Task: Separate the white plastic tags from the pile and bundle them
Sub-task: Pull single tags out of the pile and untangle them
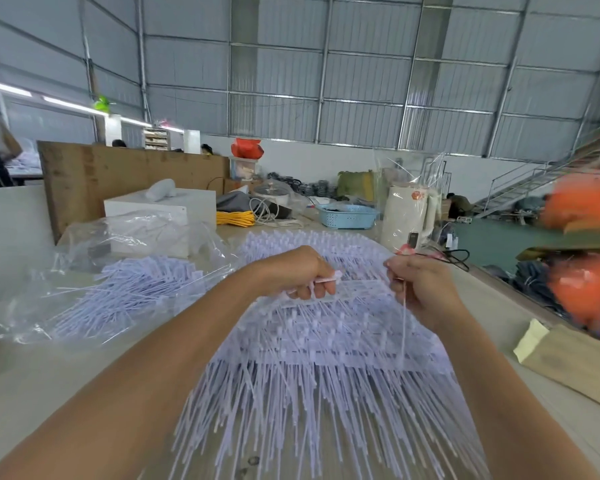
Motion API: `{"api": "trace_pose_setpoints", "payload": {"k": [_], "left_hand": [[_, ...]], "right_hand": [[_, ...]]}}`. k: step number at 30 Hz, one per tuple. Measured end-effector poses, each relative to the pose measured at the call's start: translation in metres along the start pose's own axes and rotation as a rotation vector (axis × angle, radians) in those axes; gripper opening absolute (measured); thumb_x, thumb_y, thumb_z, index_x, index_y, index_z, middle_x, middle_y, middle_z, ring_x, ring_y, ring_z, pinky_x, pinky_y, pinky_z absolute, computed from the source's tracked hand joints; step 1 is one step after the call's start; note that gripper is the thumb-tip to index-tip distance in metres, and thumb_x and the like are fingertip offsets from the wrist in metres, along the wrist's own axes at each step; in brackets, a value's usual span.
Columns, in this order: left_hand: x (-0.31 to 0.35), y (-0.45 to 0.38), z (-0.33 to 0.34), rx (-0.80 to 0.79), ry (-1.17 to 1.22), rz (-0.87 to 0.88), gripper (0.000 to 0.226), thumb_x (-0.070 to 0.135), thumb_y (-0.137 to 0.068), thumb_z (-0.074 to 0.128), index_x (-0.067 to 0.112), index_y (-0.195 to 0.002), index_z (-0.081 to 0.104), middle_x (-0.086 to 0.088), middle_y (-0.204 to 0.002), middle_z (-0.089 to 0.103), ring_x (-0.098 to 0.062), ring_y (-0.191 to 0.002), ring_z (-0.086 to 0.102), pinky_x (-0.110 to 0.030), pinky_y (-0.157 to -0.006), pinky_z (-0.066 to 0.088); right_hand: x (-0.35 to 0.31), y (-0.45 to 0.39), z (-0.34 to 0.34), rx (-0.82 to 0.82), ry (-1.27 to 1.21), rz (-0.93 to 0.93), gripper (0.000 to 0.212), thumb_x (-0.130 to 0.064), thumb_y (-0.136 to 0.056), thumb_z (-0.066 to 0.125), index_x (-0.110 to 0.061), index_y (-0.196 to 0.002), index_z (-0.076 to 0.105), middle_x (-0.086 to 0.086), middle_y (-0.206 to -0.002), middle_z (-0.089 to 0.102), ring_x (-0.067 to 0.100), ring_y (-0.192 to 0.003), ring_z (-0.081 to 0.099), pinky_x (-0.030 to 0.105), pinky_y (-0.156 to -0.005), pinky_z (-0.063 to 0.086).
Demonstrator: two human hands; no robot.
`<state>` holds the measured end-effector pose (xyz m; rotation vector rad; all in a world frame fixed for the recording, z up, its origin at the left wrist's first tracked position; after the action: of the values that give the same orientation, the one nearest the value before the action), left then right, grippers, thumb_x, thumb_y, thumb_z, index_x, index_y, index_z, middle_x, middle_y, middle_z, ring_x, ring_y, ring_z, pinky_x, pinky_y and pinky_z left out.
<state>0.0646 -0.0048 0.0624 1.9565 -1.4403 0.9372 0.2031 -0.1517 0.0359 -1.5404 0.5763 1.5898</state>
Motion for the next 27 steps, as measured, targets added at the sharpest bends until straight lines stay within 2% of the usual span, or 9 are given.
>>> {"api": "trace_pose_setpoints", "payload": {"k": [3,8,11,14,16,18,21,24,27], "left_hand": [[0.007,-0.003,0.01,-0.029,-0.052,0.023,0.03,-0.001,-0.09,0.039,-0.002,-0.088,0.068,-0.007,-0.064,0.053,-0.016,-0.052,0.039,-0.026,-0.051,0.029],[0.012,-0.006,0.02,-0.038,-0.232,0.089,0.02,-0.01,-0.078,0.05,0.004,-0.084,0.062,-0.005,-0.071,0.05,-0.021,-0.072,0.046,-0.031,-0.067,0.036],[0.005,-0.008,0.018,0.002,-0.187,0.08,0.027,-0.004,-0.085,0.055,0.015,-0.104,0.05,-0.002,-0.09,0.051,-0.017,-0.079,0.054,-0.029,-0.068,0.044],[-0.002,-0.01,0.015,0.053,-0.129,0.099,0.031,0.007,-0.088,0.061,0.018,-0.112,0.044,-0.002,-0.102,0.052,-0.014,-0.079,0.06,-0.028,-0.073,0.05],[-0.006,-0.012,0.01,0.101,-0.203,0.093,0.022,0.02,-0.088,0.066,0.017,-0.104,0.052,-0.003,-0.098,0.055,-0.016,-0.083,0.059,-0.031,-0.077,0.05],[-0.01,-0.011,0.006,0.099,-0.303,0.074,0.02,0.033,-0.09,0.063,0.016,-0.08,0.06,-0.001,-0.074,0.055,-0.015,-0.067,0.053,-0.029,-0.063,0.042],[-0.015,-0.01,0.009,0.058,-0.208,0.082,0.024,0.024,-0.094,0.058,0.012,-0.073,0.064,-0.001,-0.063,0.062,-0.011,-0.056,0.058,-0.024,-0.061,0.048],[-0.013,-0.01,0.01,0.12,-0.236,0.097,0.027,0.02,-0.093,0.058,0.016,-0.067,0.061,0.002,-0.057,0.057,-0.005,-0.045,0.051,-0.019,-0.05,0.043],[-0.012,-0.012,0.011,0.166,-0.226,0.104,0.035,0.022,-0.092,0.059,0.02,-0.057,0.059,0.001,-0.054,0.052,-0.011,-0.049,0.045,-0.022,-0.055,0.036]], "right_hand": [[-0.004,0.006,0.02,-0.215,-0.083,0.091,0.017,-0.003,-0.09,0.053,-0.006,-0.078,0.064,0.005,-0.07,0.061,0.008,-0.046,0.053,0.016,-0.034,0.037],[-0.003,0.012,0.04,-0.415,0.241,0.133,0.014,-0.012,-0.088,0.062,-0.012,-0.076,0.067,0.009,-0.084,0.068,0.021,-0.077,0.066,0.034,-0.07,0.056],[0.004,0.015,0.045,-0.388,0.211,0.15,0.011,-0.008,-0.09,0.06,-0.008,-0.081,0.066,0.013,-0.08,0.07,0.025,-0.075,0.071,0.03,-0.062,0.057],[0.005,0.015,0.047,-0.337,0.157,0.073,0.01,0.0,-0.09,0.058,-0.005,-0.087,0.066,0.012,-0.069,0.067,0.015,-0.056,0.066,0.022,-0.052,0.053],[0.004,0.012,0.046,-0.282,0.175,0.016,0.014,0.001,-0.09,0.056,-0.007,-0.09,0.067,0.009,-0.068,0.065,0.011,-0.05,0.062,0.019,-0.052,0.053],[0.004,0.01,0.043,-0.251,0.199,-0.008,0.014,0.0,-0.091,0.055,-0.006,-0.095,0.067,0.008,-0.071,0.065,0.009,-0.05,0.061,0.018,-0.053,0.052],[0.006,0.012,0.045,-0.324,0.32,-0.01,0.013,-0.001,-0.093,0.052,-0.002,-0.097,0.065,0.008,-0.062,0.062,0.008,-0.049,0.06,0.017,-0.051,0.05],[0.006,0.016,0.048,-0.415,0.453,-0.026,0.012,-0.003,-0.094,0.053,0.001,-0.086,0.062,0.009,-0.061,0.059,0.01,-0.05,0.059,0.019,-0.049,0.048],[0.006,0.018,0.048,-0.472,0.509,-0.04,0.017,-0.005,-0.094,0.054,0.0,-0.078,0.058,0.006,-0.059,0.058,0.014,-0.053,0.06,0.023,-0.051,0.05]]}}
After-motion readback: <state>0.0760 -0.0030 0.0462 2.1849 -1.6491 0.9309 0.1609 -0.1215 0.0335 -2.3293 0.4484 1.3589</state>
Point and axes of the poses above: each hand's wrist, its own y-axis away from the middle knuckle, its own z-axis out of the palm, x = y × z, the point moved 4 cm from there along -y, towards the middle knuckle
